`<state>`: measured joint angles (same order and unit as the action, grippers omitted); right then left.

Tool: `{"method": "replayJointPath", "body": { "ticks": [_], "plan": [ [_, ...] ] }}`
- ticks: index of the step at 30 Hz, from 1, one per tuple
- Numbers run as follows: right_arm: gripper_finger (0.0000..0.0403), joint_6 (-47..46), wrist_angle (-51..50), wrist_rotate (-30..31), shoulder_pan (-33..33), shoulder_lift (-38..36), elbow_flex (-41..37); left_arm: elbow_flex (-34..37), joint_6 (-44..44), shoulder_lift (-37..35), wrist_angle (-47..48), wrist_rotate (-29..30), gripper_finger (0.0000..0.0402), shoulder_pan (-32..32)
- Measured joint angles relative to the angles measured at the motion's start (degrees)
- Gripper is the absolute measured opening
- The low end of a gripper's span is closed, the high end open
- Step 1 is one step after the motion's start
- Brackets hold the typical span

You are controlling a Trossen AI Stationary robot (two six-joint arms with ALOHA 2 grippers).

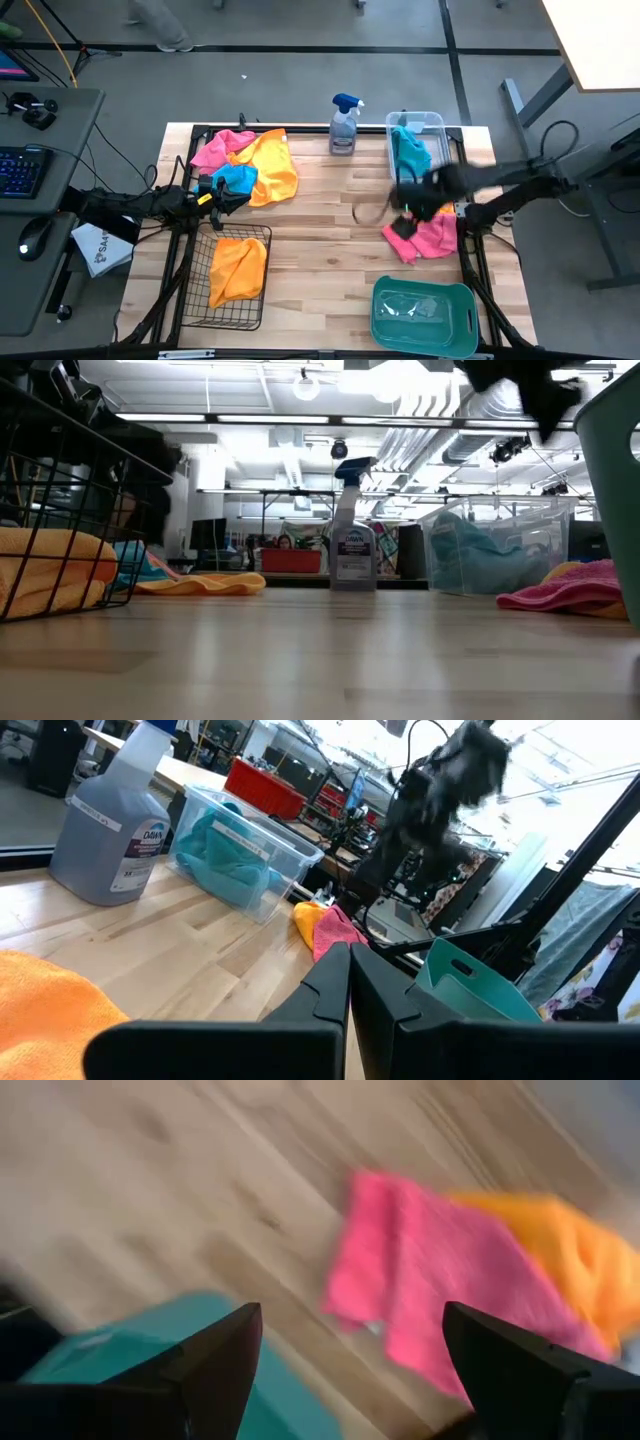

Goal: Sort microfiber towel by color & place in baskets
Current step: Put the right pink microfiber towel into the green bin

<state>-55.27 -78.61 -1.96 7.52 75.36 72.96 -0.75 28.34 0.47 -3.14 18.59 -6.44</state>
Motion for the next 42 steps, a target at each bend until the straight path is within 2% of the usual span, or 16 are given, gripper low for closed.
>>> {"method": "replayJointPath", "body": {
  "ticks": [2,6,10,14,19,28,31,33,35,36,38,42],
  "plan": [
    [0.0307,-8.72,0.16,2.61,4.82,0.01,-5.25,0.00,0.00,-0.02,0.00,0.00,0.0000,0.00],
    [0.0307,-19.89,6.13,2.54,9.24,0.08,-16.05,0.00,0.01,0.00,0.00,0.00,0.0000,0.00],
    [0.0306,-23.85,16.11,2.19,9.49,0.05,-23.49,0.00,0.00,0.00,0.00,0.00,0.0000,0.00],
    [0.0296,-24.34,23.06,2.38,8.57,1.16,-26.75,0.00,0.01,0.00,0.00,0.00,0.0000,0.00],
    [0.0268,-22.30,20.31,4.93,7.32,4.86,-26.98,0.00,0.00,-0.02,-0.02,0.00,0.0000,0.00],
    [0.0224,-16.76,21.07,4.30,6.72,11.46,-26.98,0.00,0.00,0.00,0.00,0.00,0.0000,-0.01],
    [0.0178,-15.86,21.08,3.87,6.72,11.73,-26.96,0.00,0.00,-0.01,-0.01,0.00,0.0000,-0.01],
    [0.0122,-15.23,20.79,3.87,6.75,11.63,-26.96,0.00,0.00,0.00,0.00,0.00,0.0000,0.00],
    [0.0046,-14.37,19.82,3.94,6.77,11.41,-26.13,0.00,0.00,0.00,0.00,0.00,0.0000,0.00],
    [0.0024,-13.14,18.91,4.35,6.77,11.21,-25.20,0.00,0.00,0.00,0.01,0.00,0.0000,0.00],
    [0.0018,-11.65,15.62,5.34,6.77,10.82,-21.81,0.00,0.00,0.00,-0.01,0.00,0.0000,-0.01],
    [0.0005,-6.84,3.63,10.67,6.77,9.82,-9.68,0.00,0.02,0.00,0.00,0.01,0.0000,0.00]
  ]
}}
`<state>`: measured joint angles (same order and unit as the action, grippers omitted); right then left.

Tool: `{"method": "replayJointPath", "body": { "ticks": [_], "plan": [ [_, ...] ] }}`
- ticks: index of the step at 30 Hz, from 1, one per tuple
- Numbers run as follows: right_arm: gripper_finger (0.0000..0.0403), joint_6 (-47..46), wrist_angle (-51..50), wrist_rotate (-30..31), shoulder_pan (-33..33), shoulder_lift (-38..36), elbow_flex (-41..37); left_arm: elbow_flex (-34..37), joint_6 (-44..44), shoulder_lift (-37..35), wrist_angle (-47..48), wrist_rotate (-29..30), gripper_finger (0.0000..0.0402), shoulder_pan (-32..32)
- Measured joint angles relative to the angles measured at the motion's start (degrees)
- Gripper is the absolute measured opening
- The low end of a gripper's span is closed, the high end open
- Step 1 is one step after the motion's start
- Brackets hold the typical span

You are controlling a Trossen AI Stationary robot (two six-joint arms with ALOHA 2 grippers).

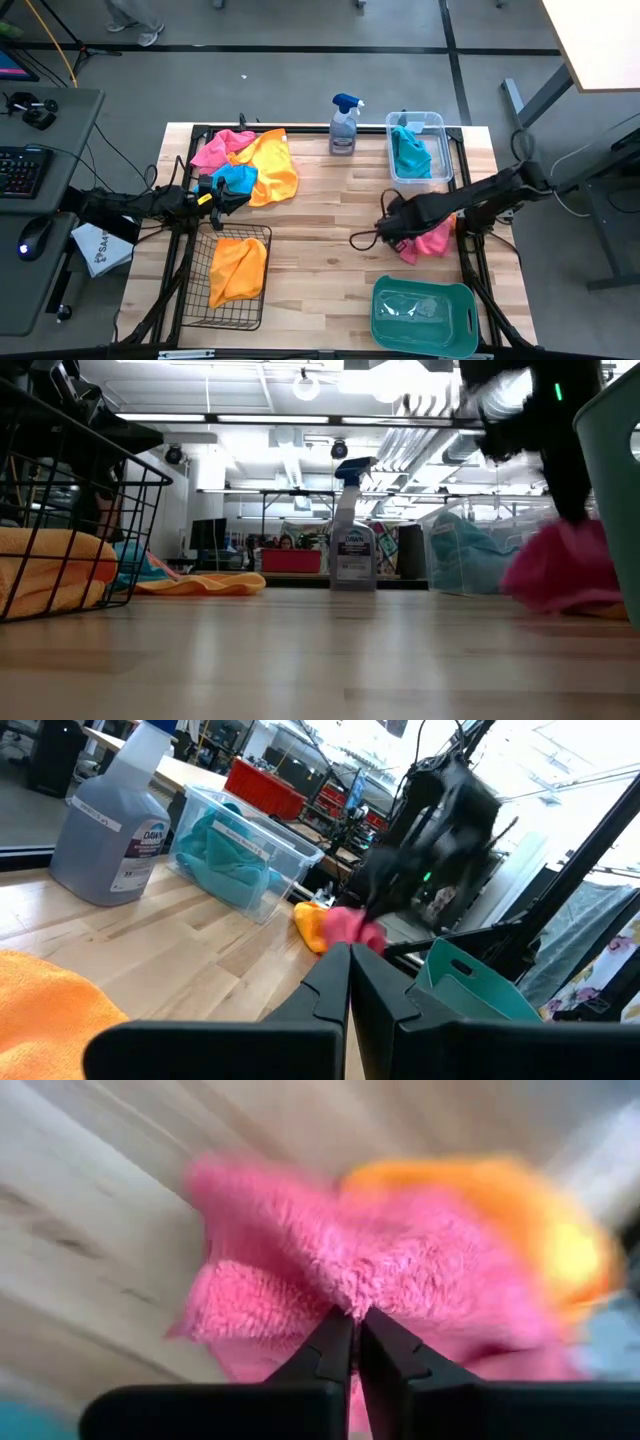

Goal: Sort microfiber towel by color & place in baskets
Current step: Put the right pink microfiber towel into the green bin

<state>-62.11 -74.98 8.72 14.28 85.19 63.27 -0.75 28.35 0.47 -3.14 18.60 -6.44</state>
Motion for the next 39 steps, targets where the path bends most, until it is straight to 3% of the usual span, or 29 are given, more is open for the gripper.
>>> {"method": "replayJointPath", "body": {
  "ticks": [3,6,10,15,19,25,35,39],
  "plan": [
    [0.0007,4.45,-4.38,4.33,0.00,-1.22,11.01,0.00,-0.02,0.00,0.00,-0.01,0.0000,0.00],
    [0.0003,12.36,-1.35,5.16,0.34,-2.80,21.26,0.00,-0.02,0.00,0.00,-0.01,0.0000,-0.01],
    [0.0003,22.08,9.55,2.06,3.61,-4.21,31.28,0.00,-0.02,0.00,0.01,-0.01,0.0000,0.00],
    [0.0002,23.01,14.57,-1.23,10.12,-4.35,40.47,0.00,-0.02,0.00,0.00,-0.01,0.0000,0.00],
    [0.0001,15.67,10.41,-1.27,16.58,-4.36,44.96,0.00,-0.02,0.00,-0.01,-0.01,0.0000,0.00],
    [0.0001,-2.65,-1.37,-0.26,26.06,-4.31,46.26,0.00,-0.02,-0.01,0.00,-0.01,0.0000,0.00],
    [0.0000,-27.48,-11.88,-6.49,39.86,-4.44,44.56,0.00,0.00,0.00,0.00,-0.01,0.0000,-0.02],
    [0.0000,-33.10,-13.54,-2.19,43.61,-4.61,44.56,0.00,0.00,0.00,0.00,-0.01,0.0000,-0.01]
  ]
}}
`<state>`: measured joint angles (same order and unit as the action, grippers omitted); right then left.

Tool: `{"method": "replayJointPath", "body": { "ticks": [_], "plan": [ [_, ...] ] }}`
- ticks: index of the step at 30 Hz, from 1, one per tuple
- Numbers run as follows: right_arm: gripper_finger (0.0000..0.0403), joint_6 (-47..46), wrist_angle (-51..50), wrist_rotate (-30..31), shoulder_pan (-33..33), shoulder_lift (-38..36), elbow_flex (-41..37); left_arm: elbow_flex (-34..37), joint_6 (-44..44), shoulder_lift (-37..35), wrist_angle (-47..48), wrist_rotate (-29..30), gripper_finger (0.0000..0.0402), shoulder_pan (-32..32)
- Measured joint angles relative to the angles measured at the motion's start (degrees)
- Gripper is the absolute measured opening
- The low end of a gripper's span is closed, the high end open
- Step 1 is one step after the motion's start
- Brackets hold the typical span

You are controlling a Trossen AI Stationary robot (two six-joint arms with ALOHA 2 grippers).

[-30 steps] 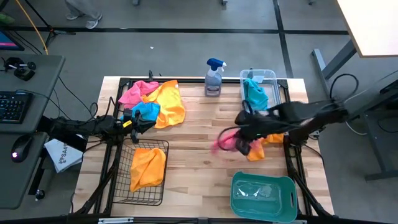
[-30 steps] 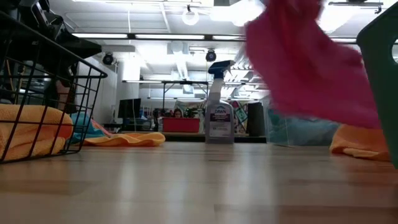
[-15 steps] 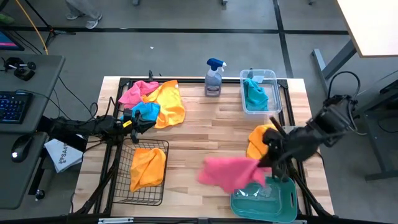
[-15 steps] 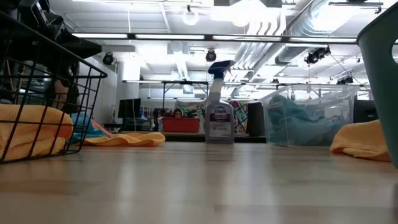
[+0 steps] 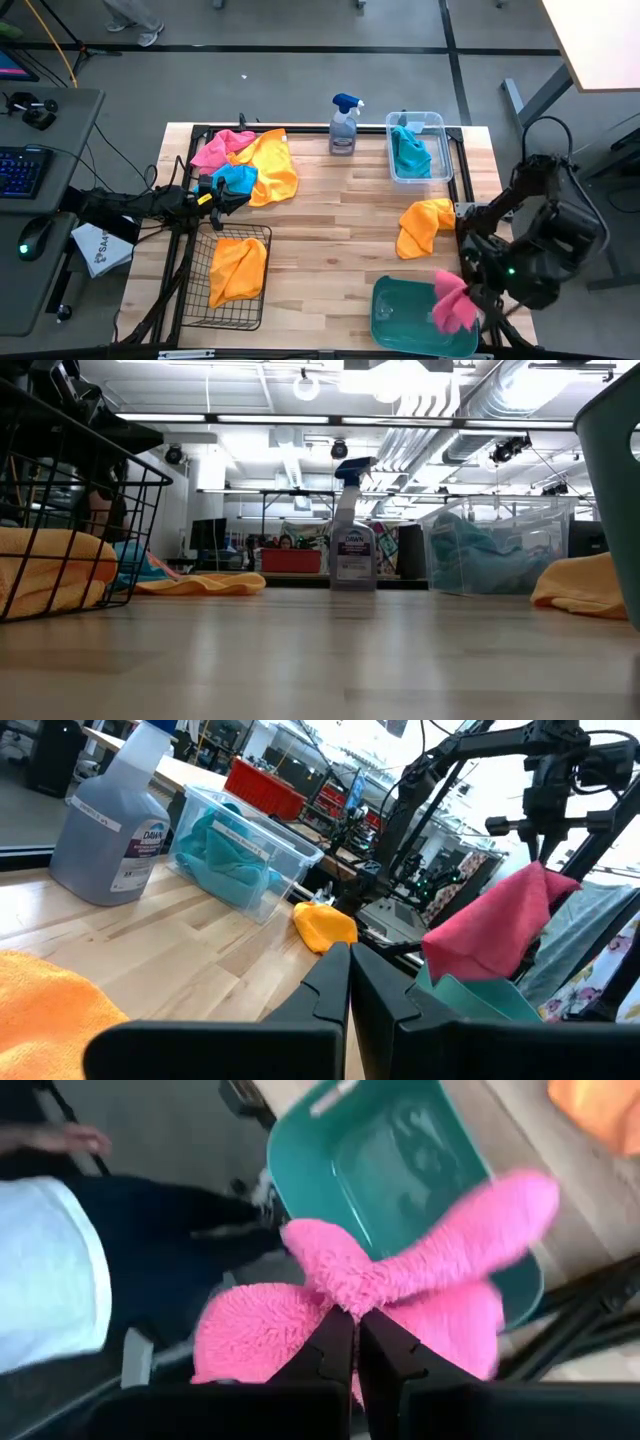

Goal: Sort microfiber towel by color & place in baskets
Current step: Put the right pink microfiber towel into the green bin

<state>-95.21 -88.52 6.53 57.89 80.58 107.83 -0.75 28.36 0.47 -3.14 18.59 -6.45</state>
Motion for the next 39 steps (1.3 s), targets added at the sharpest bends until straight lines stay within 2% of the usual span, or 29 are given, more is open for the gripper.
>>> {"method": "replayJointPath", "body": {
  "ticks": [5,8,11,14,18,22,27,30,34,39],
  "plan": [
    [0.0000,-0.08,3.60,8.21,0.54,0.34,-0.02,0.00,0.00,0.00,0.00,0.00,0.0000,0.01],
    [0.0000,1.14,5.57,10.46,0.50,1.19,-0.62,0.00,0.00,0.00,0.00,0.00,0.0000,-0.01],
    [0.0000,1.62,9.54,9.38,0.52,1.61,-4.03,0.00,-0.01,0.00,-0.01,0.00,0.0000,0.01],
    [0.0000,0.85,15.23,5.58,0.52,1.61,-8.87,0.00,-0.02,0.00,0.00,0.00,0.0000,0.01],
    [0.0000,-4.02,20.38,-0.31,0.82,1.61,-14.44,0.00,-0.02,0.00,0.00,0.00,0.0000,0.01],
    [0.0000,-11.58,21.13,-3.83,1.82,1.53,-18.94,0.00,-0.02,0.00,0.00,0.00,0.0000,0.00],
    [0.0000,-22.04,22.06,-3.82,1.29,1.52,-27.51,0.00,-0.02,0.00,0.00,0.00,0.0000,-0.01],
    [0.0000,-26.25,27.23,-3.80,0.22,1.53,-34.17,0.00,0.00,0.00,0.00,0.00,0.0000,0.00],
    [0.0000,-27.33,37.85,-3.83,-1.16,1.53,-42.32,0.00,-0.02,0.00,-0.01,0.00,0.0000,-0.01],
    [0.0007,-27.20,41.05,-3.75,-2.99,1.53,-47.72,0.00,-0.02,0.00,0.00,0.00,0.0000,0.01]
  ]
}}
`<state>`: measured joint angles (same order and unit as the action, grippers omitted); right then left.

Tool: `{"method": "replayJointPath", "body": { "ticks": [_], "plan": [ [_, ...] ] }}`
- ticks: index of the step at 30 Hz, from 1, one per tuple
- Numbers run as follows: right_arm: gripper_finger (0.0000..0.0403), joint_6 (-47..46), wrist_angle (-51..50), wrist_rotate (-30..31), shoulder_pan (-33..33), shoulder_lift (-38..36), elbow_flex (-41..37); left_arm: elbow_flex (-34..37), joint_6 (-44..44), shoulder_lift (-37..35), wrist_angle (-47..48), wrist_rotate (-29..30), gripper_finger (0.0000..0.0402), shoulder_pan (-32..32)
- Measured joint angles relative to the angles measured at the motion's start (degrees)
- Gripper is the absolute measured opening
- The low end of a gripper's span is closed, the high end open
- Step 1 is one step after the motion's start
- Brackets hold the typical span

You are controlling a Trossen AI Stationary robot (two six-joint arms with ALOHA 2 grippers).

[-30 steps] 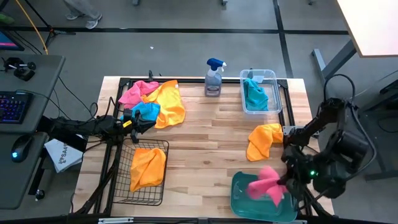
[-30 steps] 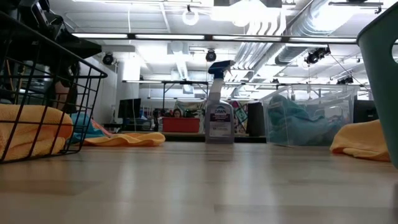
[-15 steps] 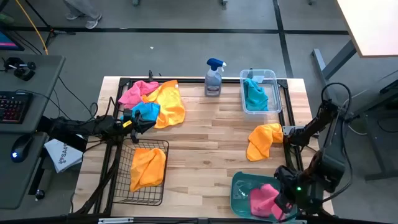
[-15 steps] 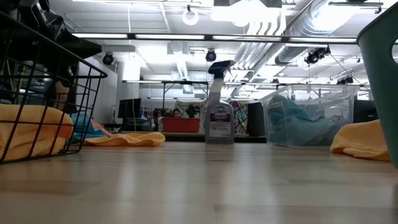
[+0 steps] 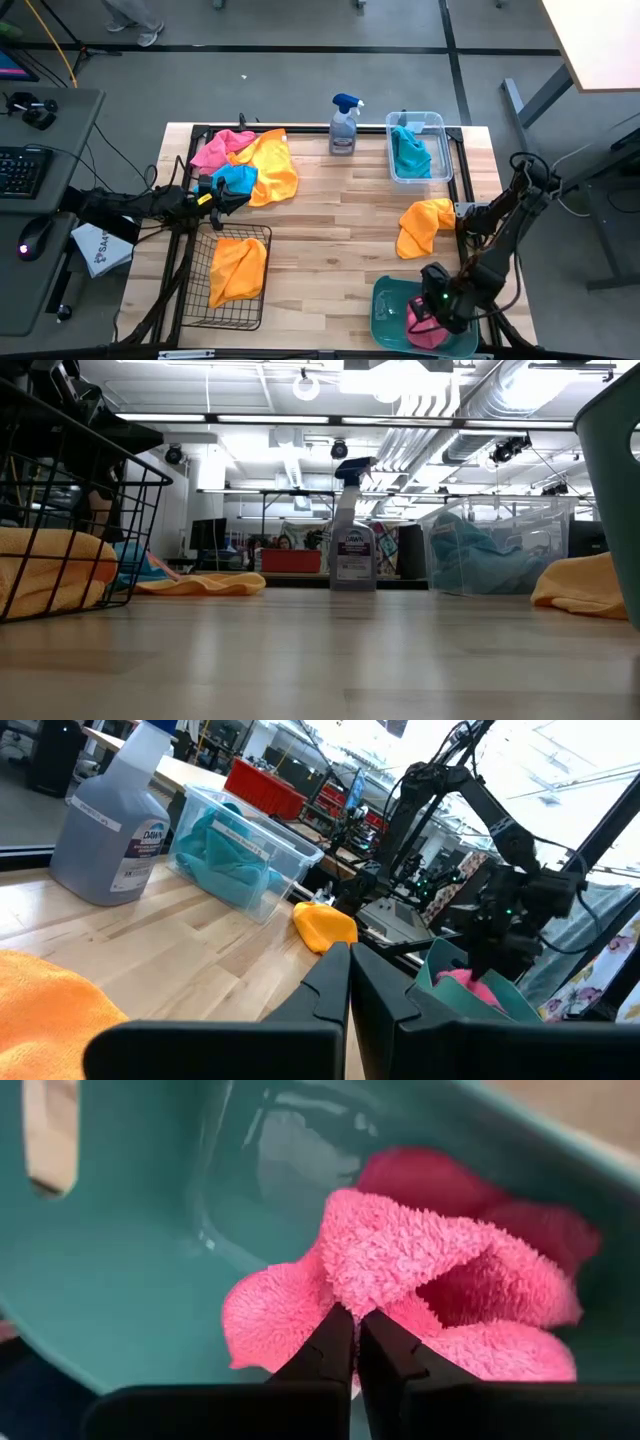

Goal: Sort microfiber towel by color & place in baskets
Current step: Put the right pink microfiber towel into the green bin, then put the right orange microfiber towel into the black wire basket

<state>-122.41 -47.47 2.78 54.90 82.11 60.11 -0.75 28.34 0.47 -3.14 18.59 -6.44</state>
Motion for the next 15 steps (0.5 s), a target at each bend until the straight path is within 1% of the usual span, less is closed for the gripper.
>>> {"method": "replayJointPath", "body": {
  "ticks": [3,7,10,15],
  "plan": [
    [0.0034,3.87,0.05,-0.05,-1.43,0.00,-0.38,0.00,0.00,0.00,-0.01,0.00,0.0000,0.00],
    [0.0097,10.02,-0.05,-1.83,-3.63,0.00,0.06,0.00,0.00,0.00,0.00,0.00,0.0000,-0.02],
    [0.0150,14.32,1.02,-5.36,-5.38,0.00,0.08,0.00,0.01,0.00,0.00,0.00,0.0000,-0.01],
    [0.0230,24.58,5.65,-14.04,-9.11,-0.26,0.12,0.00,0.00,0.00,0.00,0.00,0.0000,0.00]
  ]
}}
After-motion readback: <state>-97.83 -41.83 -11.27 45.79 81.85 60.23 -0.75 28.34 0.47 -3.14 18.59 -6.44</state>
